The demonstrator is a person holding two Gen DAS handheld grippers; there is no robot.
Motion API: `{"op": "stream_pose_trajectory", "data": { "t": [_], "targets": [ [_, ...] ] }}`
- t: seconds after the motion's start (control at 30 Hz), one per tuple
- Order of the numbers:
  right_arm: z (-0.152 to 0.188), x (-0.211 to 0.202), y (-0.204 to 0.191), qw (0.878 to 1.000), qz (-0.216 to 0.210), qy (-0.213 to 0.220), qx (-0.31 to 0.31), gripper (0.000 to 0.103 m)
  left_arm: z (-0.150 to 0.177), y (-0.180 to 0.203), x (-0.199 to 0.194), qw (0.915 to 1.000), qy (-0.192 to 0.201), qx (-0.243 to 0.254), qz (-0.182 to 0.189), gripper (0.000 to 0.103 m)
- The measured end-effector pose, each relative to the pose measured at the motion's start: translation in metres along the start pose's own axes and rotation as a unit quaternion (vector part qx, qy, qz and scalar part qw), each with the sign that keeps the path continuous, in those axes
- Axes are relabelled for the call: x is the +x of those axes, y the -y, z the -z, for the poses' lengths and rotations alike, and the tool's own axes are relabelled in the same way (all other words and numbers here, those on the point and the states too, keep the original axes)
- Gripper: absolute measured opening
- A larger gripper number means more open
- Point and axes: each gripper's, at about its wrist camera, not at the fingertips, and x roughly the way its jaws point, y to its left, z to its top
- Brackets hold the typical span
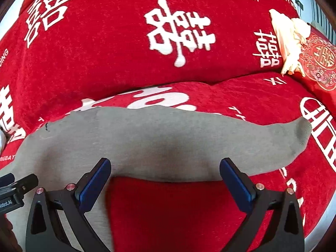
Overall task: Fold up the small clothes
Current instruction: 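Grasp the grey sweater sleeve cuff with the right tool and lift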
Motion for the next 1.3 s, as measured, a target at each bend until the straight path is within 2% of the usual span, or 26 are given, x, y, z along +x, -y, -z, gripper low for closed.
{"op": "stream_pose_trajectory", "data": {
  "t": [0.43,0.8,1.0,1.07,1.1,1.17,1.2,1.23,1.3],
  "targets": [
    [0.001,0.016,0.076,0.998,0.05,-0.015,0.037,0.103,-0.009,0.054,0.013,0.9992,-0.008,0.038,0.011,0.103],
    [0.008,0.021,0.174,0.988,0.113,-0.018,0.107,0.103,-0.019,0.105,0.027,0.9971,-0.008,0.072,0.024,0.103],
    [0.017,0.028,0.225,0.977,0.121,-0.016,0.177,0.093,-0.021,0.126,0.036,0.9957,-0.004,0.088,0.03,0.103],
    [0.009,0.031,0.231,0.978,0.12,0.003,0.168,0.092,-0.022,0.129,0.039,0.9956,-0.003,0.088,0.031,0.103],
    [0.005,0.036,0.233,0.979,0.121,-0.002,0.162,0.091,-0.023,0.13,0.042,0.9958,-0.003,0.086,0.032,0.103],
    [-0.003,0.044,0.235,0.981,0.124,-0.004,0.15,0.085,-0.023,0.131,0.046,0.9961,-0.006,0.082,0.032,0.103],
    [-0.007,0.047,0.235,0.981,0.126,-0.008,0.145,0.071,-0.023,0.13,0.049,0.9963,-0.008,0.08,0.031,0.103],
    [-0.01,0.05,0.235,0.982,0.127,-0.011,0.139,0.051,-0.024,0.129,0.051,0.9965,-0.009,0.077,0.031,0.103],
    [-0.014,0.057,0.239,0.983,0.12,-0.022,0.138,0.03,-0.025,0.127,0.056,0.9969,-0.01,0.072,0.031,0.103]
  ]
}}
